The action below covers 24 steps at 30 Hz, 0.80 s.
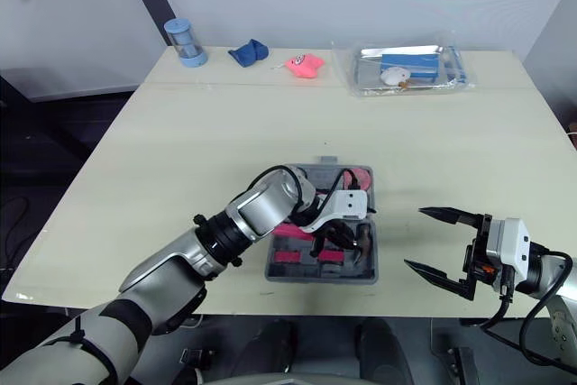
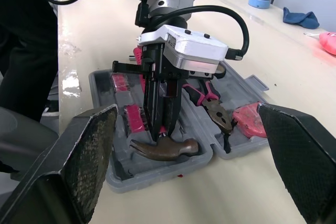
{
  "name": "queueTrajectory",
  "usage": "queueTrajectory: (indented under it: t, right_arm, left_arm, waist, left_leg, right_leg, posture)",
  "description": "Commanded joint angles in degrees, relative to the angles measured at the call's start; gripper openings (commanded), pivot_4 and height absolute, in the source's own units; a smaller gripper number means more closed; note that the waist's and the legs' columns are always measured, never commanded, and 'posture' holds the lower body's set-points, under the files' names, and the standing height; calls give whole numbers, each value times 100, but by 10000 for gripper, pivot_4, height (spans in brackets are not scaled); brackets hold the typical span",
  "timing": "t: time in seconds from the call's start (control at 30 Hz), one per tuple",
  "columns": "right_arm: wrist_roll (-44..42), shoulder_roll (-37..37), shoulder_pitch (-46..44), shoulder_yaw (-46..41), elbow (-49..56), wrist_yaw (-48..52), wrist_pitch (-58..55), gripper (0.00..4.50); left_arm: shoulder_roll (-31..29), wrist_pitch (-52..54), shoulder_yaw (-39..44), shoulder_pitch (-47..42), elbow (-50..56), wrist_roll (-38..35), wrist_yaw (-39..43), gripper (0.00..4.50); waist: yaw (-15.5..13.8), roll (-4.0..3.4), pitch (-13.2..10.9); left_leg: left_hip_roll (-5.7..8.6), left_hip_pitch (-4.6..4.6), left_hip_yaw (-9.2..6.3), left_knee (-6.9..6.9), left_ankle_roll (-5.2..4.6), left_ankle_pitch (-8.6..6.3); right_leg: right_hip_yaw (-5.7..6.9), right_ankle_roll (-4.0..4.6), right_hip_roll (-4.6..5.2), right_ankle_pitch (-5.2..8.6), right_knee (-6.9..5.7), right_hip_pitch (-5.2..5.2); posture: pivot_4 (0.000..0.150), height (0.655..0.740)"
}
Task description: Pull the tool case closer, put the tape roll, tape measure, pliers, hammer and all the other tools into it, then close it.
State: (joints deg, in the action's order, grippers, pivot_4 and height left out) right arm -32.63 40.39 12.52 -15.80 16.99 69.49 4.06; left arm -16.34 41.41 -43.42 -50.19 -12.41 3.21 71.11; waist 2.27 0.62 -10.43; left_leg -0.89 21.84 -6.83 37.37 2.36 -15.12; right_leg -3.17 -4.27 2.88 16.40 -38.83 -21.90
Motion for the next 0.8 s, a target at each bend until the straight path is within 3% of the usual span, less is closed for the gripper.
queueTrajectory:
  t: [0.03,0.67,0.8]
  right_arm:
    - [-22,-20,21,-61,183,-36,111,45000]
    - [51,-77,25,-13,213,-90,148,45000]
    - [61,-81,13,-1,198,-104,150,45000]
  left_arm:
    - [80,52,-12,-83,55,25,11,61]
    - [337,67,-248,-490,-715,197,281,61]
    - [355,62,-203,-482,-719,240,265,20110]
  waist:
    - [-1,0,0]
    - [-7,-1,1]
    - [-22,-1,1]
  left_leg:
    - [0,0,0,0,0,0]
    - [2,-3,0,1,0,0]
    - [2,-5,0,1,0,0]
  right_leg:
    - [0,0,0,0,0,0]
    - [1,-1,1,0,1,4]
    - [1,-1,2,0,1,8]
  posture:
    - [1500,7400]
    - [1500,7400]
    - [1500,7400]
